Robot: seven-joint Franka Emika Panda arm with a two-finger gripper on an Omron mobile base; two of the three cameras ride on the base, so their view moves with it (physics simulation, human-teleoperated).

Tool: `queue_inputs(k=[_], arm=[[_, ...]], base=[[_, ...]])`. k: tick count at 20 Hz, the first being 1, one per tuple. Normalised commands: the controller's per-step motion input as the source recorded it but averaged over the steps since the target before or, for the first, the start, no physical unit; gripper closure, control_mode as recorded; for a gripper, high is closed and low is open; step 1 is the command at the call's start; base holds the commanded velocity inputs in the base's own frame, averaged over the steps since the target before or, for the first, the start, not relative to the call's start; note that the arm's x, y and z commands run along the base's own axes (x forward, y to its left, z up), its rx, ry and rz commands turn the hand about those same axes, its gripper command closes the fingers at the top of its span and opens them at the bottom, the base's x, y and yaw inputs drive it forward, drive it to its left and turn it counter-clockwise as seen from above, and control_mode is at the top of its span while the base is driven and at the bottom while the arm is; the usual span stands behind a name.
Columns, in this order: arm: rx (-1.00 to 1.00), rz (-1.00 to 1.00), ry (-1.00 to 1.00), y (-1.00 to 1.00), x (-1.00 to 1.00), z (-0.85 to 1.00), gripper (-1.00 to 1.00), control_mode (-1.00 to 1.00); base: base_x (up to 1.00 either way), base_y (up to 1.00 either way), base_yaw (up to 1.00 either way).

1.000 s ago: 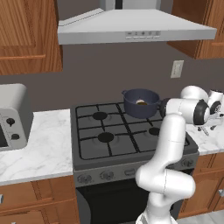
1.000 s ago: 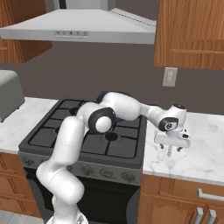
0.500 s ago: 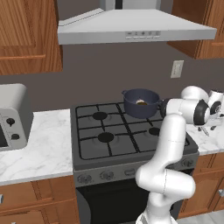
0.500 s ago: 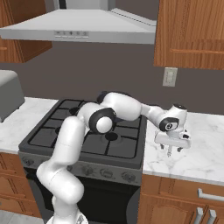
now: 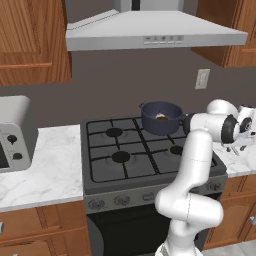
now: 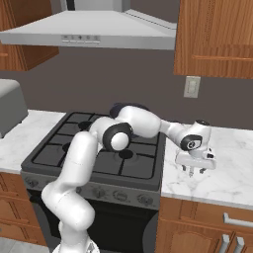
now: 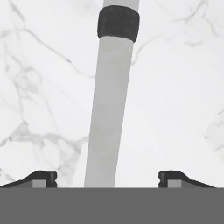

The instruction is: Put the garlic and avocado in the pot. Retrieve the spatula and lightly stir the vegetables in the pot.

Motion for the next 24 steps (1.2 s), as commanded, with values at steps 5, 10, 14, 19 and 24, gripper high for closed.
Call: queue_inputs(k=[5, 10, 14, 19, 24], arm=[[0.0, 0.0, 0.03, 0.03, 0.0, -0.13, -1.0, -1.0], [0.0, 0.0, 0.06, 0.07, 0.0, -0.03, 1.0, -1.0], [0.0, 0.0, 0.06, 0.0, 0.0, 0.0, 1.0, -1.0], [0.0, 0.0, 0.06, 0.0, 0.0, -0.01, 1.0, -1.0], [0.0, 0.0, 0.03, 0.05, -0.02, -0.01, 1.0, -1.0]], base=[[0.0, 0.0, 0.0], [0.0, 0.0, 0.0], [0.0, 0.0, 0.0], [0.0, 0.0, 0.0], [0.0, 0.0, 0.0]])
